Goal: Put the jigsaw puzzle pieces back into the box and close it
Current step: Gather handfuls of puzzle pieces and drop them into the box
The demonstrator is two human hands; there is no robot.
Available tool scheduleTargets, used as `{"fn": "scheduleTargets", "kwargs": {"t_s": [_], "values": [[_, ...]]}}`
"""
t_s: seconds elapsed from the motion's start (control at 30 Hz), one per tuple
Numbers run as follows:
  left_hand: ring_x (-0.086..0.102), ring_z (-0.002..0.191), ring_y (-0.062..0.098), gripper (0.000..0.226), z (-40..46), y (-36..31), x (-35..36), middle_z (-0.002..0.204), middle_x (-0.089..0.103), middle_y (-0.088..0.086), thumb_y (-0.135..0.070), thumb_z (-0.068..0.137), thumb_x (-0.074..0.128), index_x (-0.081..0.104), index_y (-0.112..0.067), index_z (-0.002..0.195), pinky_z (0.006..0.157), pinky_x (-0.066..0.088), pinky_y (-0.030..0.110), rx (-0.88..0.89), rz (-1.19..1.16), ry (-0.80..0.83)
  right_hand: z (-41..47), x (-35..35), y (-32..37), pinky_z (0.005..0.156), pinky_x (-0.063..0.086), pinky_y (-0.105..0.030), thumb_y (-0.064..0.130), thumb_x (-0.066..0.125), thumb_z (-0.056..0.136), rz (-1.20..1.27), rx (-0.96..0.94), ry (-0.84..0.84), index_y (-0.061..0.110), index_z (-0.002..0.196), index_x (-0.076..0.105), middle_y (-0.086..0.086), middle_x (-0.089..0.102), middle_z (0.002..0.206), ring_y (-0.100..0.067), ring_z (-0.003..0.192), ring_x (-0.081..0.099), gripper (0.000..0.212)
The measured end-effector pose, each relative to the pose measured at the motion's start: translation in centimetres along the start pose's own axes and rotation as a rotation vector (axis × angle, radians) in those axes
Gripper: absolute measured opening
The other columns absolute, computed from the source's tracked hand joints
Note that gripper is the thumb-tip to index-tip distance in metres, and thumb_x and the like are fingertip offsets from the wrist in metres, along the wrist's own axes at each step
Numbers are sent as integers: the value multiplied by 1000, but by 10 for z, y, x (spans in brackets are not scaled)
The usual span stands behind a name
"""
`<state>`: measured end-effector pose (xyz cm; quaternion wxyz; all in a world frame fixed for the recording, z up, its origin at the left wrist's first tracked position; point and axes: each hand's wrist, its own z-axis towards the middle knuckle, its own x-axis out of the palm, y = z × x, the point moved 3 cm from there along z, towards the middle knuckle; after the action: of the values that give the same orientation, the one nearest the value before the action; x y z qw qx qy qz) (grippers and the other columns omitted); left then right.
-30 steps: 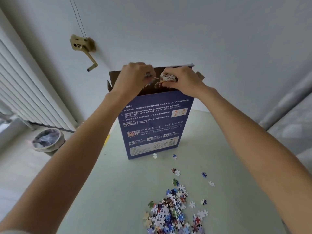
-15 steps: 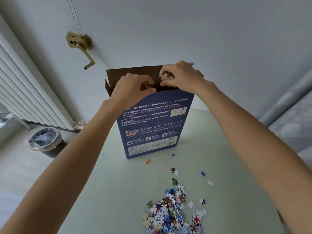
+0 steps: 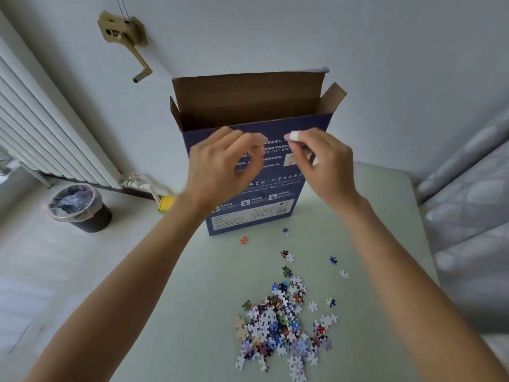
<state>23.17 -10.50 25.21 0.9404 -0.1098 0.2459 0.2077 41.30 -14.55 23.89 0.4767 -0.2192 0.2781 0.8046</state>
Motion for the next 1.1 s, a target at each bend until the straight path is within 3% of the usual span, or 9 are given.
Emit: {"fn": "scheduleTargets", "kwargs": {"t_s": [0.2,0.3,0.43,0.57,0.7,0.8,0.93,1.0,1.1], "values": [[65,68,14,18,-127,-16,65,80,70,-3,-21,86,55,68,-15,97,55,55,30,-307,-173,392,-146,44,-25,62,56,-24,5,64,84,29,269,339,8,97,69,-1,72,92,-14,75,67,14],[65,91,19,30,-180,-1,106,105,69,0,-18,86,59,61,-18,116,78,56,37,-581,-134,742,-190,79,-47,79,55,-27,5,57,88,17,401,614,9,109,66,-2,68,108,-15,94,65,23],[39,131,24,57,-225,13,143,144,42,4,-27,90,57,36,-14,141,106,35,35,-719,-45,1127,-214,120,-72,109,23,-26,19,49,95,-15,505,930,13,140,38,0,34,149,-15,136,31,47],[14,144,22,67,-256,10,160,156,16,5,-40,95,46,18,-12,148,116,17,34,-708,12,1288,-233,148,-81,117,4,-34,31,41,98,-4,565,1141,11,149,9,-1,-1,157,-16,144,-1,63],[2,145,18,69,-275,-17,152,158,5,1,-45,95,40,10,-14,149,119,8,35,-629,-9,1268,-272,142,-57,118,2,-42,33,40,98,35,557,1101,11,148,14,3,-3,157,-13,144,-6,61],[3,145,16,68,-284,-45,141,157,7,-2,-49,95,38,14,-17,149,119,8,33,-605,-80,1268,-302,117,-10,117,-6,-33,35,40,98,164,526,1071,14,146,21,5,1,156,-7,141,-8,56],[10,144,16,67,-292,-65,129,156,14,-6,-52,93,42,21,-21,148,116,16,34,-549,-113,1267,-312,84,8,115,15,-27,21,49,95,304,570,994,17,135,45,5,37,145,-7,135,28,40],[16,142,15,64,-294,-65,124,155,19,-7,-48,92,46,25,-23,147,113,22,35,-548,-127,1256,-305,67,-16,110,31,-29,11,54,91,200,691,791,14,123,56,0,51,132,-12,124,42,33],[24,138,14,59,-293,-63,119,151,28,-8,-44,91,51,32,-25,143,110,28,34,-550,-142,1248,-304,51,-73,111,23,-30,8,57,89,-85,820,678,9,128,52,-9,45,138,-25,131,36,39]]}}
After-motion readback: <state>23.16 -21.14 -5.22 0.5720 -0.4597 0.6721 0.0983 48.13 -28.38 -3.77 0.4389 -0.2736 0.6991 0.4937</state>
